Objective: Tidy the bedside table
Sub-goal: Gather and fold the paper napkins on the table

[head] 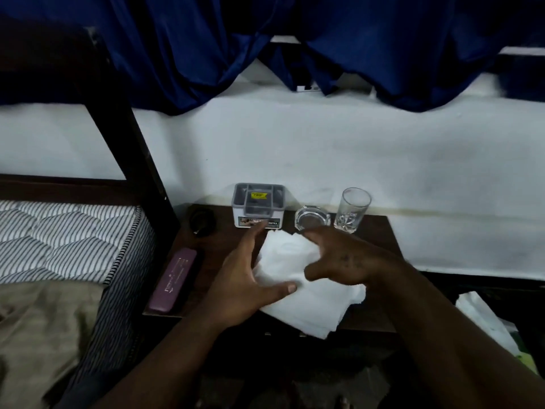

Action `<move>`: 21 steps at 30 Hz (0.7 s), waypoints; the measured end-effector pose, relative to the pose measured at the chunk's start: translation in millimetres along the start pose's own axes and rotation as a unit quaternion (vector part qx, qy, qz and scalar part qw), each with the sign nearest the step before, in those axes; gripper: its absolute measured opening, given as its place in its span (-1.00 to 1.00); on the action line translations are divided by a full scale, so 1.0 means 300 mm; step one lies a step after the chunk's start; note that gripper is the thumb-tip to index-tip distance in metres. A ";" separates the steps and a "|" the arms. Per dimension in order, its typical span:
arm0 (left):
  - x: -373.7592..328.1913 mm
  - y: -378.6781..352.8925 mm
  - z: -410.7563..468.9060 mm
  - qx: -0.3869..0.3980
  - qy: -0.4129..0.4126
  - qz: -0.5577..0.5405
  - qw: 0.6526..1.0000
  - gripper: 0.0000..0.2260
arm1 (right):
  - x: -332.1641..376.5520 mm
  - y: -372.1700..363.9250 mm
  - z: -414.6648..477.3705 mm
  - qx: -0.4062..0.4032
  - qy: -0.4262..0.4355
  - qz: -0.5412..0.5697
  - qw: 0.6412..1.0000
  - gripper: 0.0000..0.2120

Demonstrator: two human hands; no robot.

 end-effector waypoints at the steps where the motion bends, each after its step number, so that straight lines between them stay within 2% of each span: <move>1: -0.028 -0.005 -0.008 0.023 0.008 0.006 1.000 -0.07 | 0.029 0.004 -0.022 0.018 0.008 -0.016 1.000 -0.70; 4: -0.093 -0.014 -0.057 0.084 0.075 -0.062 0.992 -0.47 | 0.098 0.022 -0.079 0.065 0.019 -0.025 0.997 -0.66; 6: -0.126 -0.024 -0.110 0.111 0.123 -0.149 0.975 -0.62 | 0.124 0.040 -0.136 0.106 0.020 0.074 0.991 -0.67; 8: -0.152 -0.028 -0.158 0.101 0.156 -0.247 0.951 -0.67 | 0.115 0.061 -0.190 0.102 0.019 0.237 0.966 -0.70; 9: -0.166 -0.029 -0.182 0.086 0.165 -0.288 0.939 -0.67 | 0.096 0.070 -0.216 0.071 0.010 0.325 0.943 -0.69; 12: -0.190 -0.029 -0.240 0.029 0.170 -0.370 0.913 -0.67 | 0.029 0.005 -0.284 0.010 -0.014 0.582 0.813 -0.39; 15: -0.189 -0.033 -0.287 -0.007 0.173 -0.401 0.900 -0.67 | 0.042 -0.145 -0.360 0.016 -0.035 0.710 0.703 -0.26; 16: -0.179 -0.035 -0.302 -0.015 0.177 -0.404 0.897 -0.65 | 0.047 -0.188 -0.389 0.016 -0.043 0.734 0.677 -0.25; 18: -0.154 -0.041 -0.328 -0.020 0.187 -0.403 0.896 -0.61 | 0.056 -0.238 -0.441 0.003 -0.043 0.745 0.665 -0.22; 21: -0.127 -0.054 -0.368 -0.014 0.200 -0.385 0.901 -0.61 | 0.057 -0.259 -0.469 -0.028 -0.064 0.712 0.699 -0.35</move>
Point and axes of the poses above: each hand's wrist, its own z-axis towards the middle knuckle, its own y-axis out of the back of the hand, x = y × z, the point moved 7 cm from there along z, towards the middle knuckle, and after that the axes turned 14 degrees about -z, right-handed, at the moved point
